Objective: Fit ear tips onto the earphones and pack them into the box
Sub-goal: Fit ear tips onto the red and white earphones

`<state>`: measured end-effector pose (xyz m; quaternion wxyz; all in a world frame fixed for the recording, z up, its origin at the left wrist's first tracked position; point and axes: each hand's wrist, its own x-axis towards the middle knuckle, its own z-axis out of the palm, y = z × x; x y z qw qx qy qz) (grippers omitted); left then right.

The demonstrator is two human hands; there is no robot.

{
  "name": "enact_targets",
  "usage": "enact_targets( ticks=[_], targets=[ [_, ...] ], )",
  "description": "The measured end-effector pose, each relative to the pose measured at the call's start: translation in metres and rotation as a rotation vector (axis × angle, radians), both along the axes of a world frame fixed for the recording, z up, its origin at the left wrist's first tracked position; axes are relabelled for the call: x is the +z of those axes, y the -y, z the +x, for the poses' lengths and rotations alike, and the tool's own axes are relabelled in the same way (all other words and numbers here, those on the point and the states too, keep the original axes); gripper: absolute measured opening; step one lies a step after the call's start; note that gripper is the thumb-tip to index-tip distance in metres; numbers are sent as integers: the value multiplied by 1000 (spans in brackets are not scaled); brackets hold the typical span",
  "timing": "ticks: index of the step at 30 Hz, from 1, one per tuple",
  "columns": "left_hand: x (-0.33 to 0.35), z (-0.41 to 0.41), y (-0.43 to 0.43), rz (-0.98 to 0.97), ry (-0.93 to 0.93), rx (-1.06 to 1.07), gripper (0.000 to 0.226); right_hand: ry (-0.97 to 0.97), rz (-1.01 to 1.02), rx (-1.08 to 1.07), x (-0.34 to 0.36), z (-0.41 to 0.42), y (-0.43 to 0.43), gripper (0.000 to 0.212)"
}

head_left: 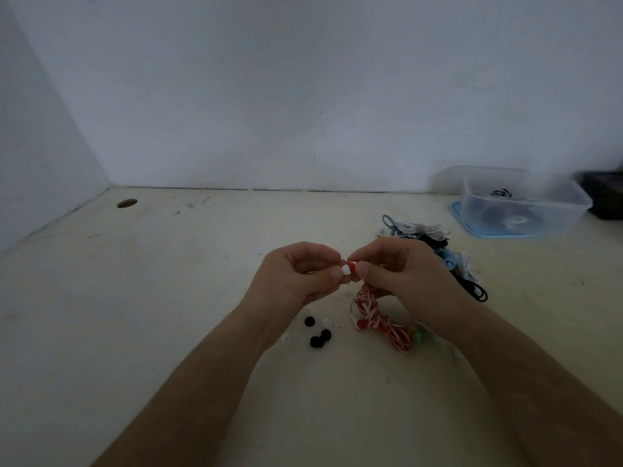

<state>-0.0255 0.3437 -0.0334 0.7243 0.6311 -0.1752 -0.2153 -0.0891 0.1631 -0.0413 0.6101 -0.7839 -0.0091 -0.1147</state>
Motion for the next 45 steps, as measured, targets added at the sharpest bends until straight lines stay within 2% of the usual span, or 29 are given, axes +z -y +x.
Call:
enact_targets(
  ticks=[23,30,40,45],
  targets=[
    [-2,-1,5,6,54,26,35,47,3,-57,-1,0,-3,5],
    [-2,-1,5,25,86,-2,16,59,-27,-58,3,-4,-3,8],
    [2,-4,4,7,100,-19,34,72,-37,-64,8,-8,-3,6],
    [-1,0,4,23,118,1,20,66,-44,-55,7,-6,-4,8]
  ],
)
